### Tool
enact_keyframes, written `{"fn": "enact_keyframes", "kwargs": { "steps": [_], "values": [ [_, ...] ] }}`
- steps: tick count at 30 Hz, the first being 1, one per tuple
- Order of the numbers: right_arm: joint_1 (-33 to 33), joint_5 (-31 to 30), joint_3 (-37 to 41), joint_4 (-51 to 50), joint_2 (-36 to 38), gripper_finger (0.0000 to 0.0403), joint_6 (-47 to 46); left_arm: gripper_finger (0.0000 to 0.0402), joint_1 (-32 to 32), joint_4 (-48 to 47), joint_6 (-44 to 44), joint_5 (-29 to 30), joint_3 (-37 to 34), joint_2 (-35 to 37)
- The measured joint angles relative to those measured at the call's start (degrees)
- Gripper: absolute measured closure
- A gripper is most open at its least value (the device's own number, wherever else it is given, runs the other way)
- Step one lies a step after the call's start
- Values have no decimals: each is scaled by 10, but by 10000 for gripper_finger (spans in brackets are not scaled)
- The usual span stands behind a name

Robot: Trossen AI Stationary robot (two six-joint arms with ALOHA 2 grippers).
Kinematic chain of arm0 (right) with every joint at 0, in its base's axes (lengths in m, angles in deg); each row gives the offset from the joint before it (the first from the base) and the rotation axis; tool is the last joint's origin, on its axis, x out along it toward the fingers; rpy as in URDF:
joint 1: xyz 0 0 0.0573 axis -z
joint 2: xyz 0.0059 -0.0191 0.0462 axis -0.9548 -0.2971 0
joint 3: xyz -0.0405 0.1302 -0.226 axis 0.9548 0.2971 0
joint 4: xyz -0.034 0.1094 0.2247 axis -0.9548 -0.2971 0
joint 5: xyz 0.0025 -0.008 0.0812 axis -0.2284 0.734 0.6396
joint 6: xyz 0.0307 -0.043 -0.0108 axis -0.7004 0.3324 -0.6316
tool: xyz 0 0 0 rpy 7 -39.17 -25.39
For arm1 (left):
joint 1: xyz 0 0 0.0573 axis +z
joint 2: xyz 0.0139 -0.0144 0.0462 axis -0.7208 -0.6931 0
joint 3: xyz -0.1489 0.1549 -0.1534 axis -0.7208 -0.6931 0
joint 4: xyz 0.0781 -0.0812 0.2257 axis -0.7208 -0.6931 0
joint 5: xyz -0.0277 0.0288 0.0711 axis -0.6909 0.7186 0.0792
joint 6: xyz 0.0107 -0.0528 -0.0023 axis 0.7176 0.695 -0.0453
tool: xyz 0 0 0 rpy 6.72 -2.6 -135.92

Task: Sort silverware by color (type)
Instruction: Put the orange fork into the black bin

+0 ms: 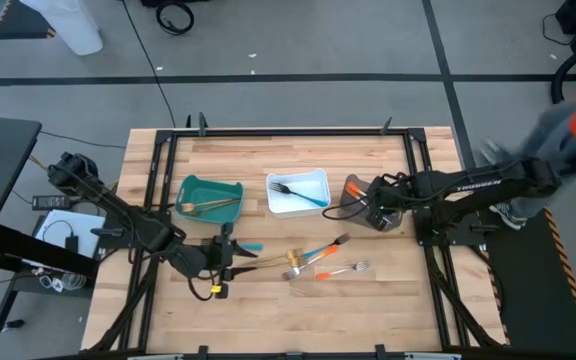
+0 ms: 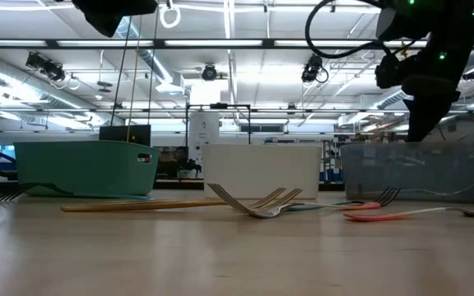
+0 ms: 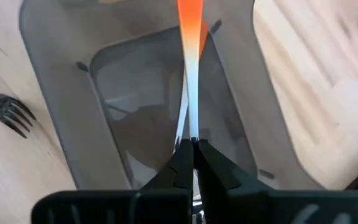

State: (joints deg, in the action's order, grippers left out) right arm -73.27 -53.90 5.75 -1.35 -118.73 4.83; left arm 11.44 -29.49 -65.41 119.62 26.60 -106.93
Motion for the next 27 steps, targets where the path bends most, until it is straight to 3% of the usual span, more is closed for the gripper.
{"fn": "enact_keyframes", "kwargs": {
  "steps": [27],
  "values": [
    [42, 50, 104, 127, 0, 391, -9, 257, -34, -1, 9, 16, 0, 19]
  ]
}}
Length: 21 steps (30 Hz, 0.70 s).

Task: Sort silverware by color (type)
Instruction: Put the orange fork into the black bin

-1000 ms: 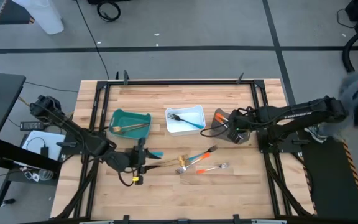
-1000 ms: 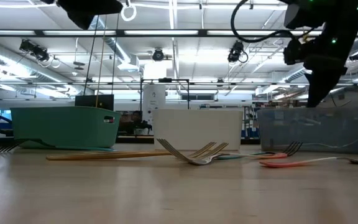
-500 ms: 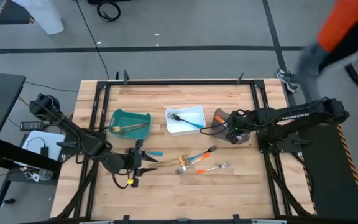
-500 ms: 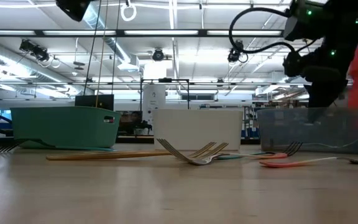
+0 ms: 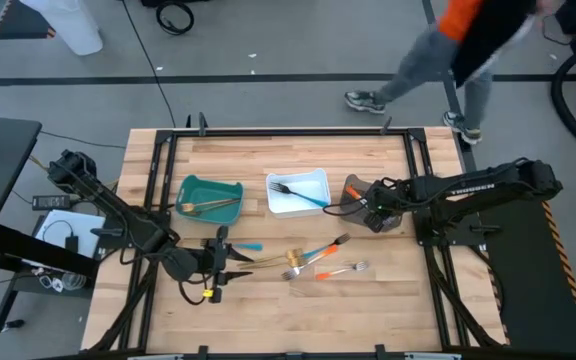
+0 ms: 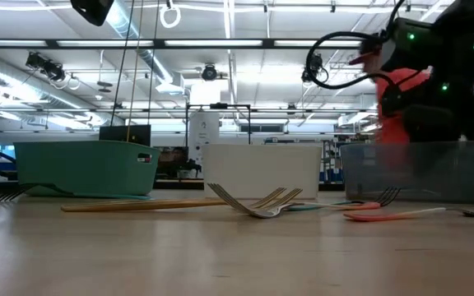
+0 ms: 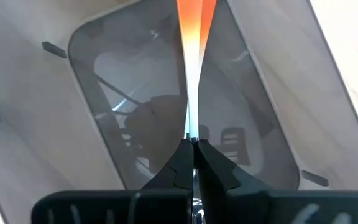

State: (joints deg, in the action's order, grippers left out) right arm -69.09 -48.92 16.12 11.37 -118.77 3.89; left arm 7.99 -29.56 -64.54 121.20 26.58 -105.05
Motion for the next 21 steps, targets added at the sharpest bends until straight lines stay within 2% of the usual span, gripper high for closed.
{"fn": "enact_keyframes", "kwargs": {
  "steps": [10, 21],
  "values": [
    [5, 30, 28, 47, 0, 384, 0, 257, 1, 0, -5, 0, 0, 0],
    [7, 38, 28, 53, 0, 288, 2, 257, 1, 0, -5, 0, 0, 0]
  ]
}}
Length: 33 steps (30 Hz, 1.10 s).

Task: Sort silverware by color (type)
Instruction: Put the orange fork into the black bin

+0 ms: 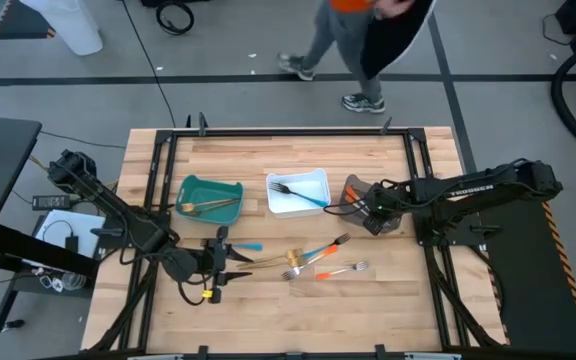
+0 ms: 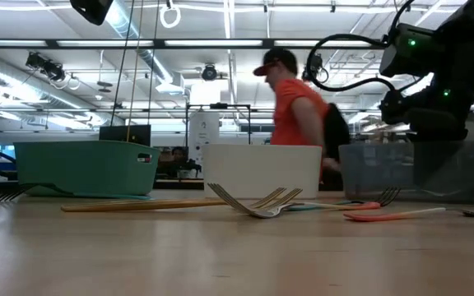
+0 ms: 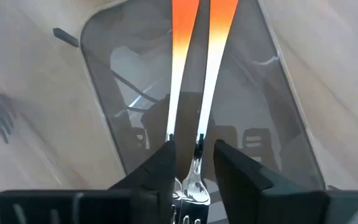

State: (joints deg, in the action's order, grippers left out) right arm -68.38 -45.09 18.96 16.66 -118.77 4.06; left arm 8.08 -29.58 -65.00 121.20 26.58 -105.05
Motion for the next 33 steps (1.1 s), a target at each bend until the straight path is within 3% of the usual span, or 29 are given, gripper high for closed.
{"fn": "enact_keyframes", "kwargs": {
  "steps": [5, 20, 33],
  "values": [
    [0, 11, -9, -7, 0, 267, -3, 257, 0, 0, 0, 0, 0, 0],
    [-30, -5, -119, -77, 0, 266, 14, 257, -1, -10, 7, 8, 0, 0],
    [-139, -32, -139, 36, 0, 266, 30, 257, -1, -10, 1, 11, 0, 0]
  ]
}}
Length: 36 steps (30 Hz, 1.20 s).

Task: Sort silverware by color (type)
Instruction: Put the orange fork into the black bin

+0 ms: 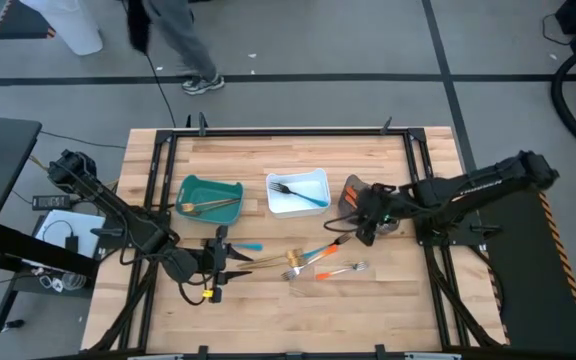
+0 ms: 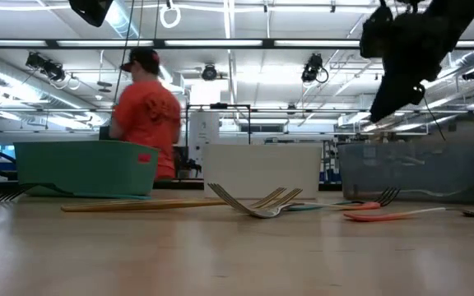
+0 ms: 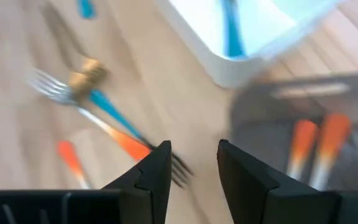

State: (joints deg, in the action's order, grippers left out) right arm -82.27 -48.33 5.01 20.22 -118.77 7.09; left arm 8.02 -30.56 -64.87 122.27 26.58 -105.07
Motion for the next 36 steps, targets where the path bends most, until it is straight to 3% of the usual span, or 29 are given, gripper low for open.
{"fn": "enact_keyframes", "kwargs": {
  "steps": [11, 17, 32, 36],
  "values": [
    [-47, 24, 0, 146, 0, 265, -6, 257, 0, 0, -2, 0, 0, 0],
    [-70, 47, 0, 164, -8, 265, -43, 257, 0, 2, 23, 0, 0, 0],
    [-111, 34, 9, 248, -129, 265, -67, 257, 1, 5, 46, 0, 0, 0],
    [-111, 59, 9, 253, -154, 265, -112, 257, 1, 5, 46, 0, 0, 0]
  ]
}}
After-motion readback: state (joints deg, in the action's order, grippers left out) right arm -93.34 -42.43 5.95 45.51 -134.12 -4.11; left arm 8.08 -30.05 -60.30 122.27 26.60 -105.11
